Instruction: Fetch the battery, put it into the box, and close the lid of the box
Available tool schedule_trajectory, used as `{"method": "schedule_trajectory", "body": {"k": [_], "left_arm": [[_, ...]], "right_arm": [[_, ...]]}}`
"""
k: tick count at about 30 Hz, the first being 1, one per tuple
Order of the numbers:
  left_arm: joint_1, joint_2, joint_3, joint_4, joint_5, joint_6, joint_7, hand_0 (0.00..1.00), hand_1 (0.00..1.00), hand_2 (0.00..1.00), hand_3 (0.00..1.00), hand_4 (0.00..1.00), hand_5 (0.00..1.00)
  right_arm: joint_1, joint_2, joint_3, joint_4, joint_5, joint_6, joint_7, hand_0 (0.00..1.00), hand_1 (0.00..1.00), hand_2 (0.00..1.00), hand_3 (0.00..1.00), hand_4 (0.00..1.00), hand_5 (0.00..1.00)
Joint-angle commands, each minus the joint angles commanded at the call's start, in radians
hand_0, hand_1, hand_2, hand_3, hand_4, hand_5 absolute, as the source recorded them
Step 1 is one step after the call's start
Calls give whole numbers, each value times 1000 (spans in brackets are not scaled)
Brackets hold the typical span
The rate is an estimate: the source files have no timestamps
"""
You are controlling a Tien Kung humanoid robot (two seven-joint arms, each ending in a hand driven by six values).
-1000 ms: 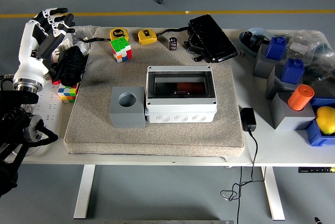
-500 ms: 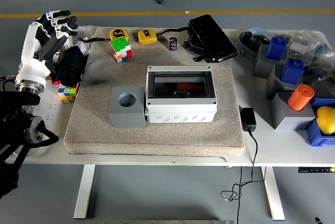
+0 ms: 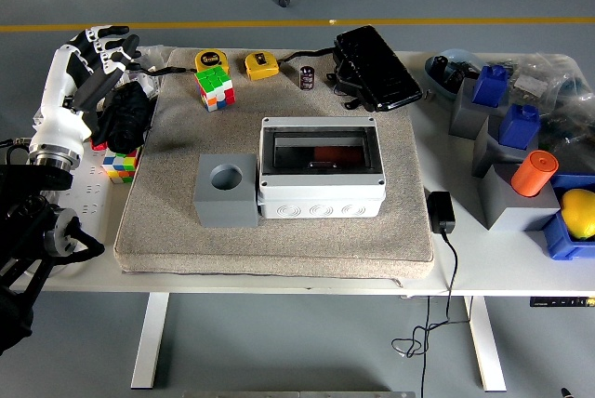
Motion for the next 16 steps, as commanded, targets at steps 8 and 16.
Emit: {"method": "schedule_trajectory", "body": {"k": [8,16], "left_arm": [[5,0,2,0,8,-8,22,458,535,534,585,864,384],[12,1,4,-1,19,-16,38,458,536,534,585,865,386]], "right_arm": [[-8,4,2,-2,1,1,1,599,633,626,575,979,565],[-17,6,1,-3,1,3,2,597,633,626,576,979,565]]}}
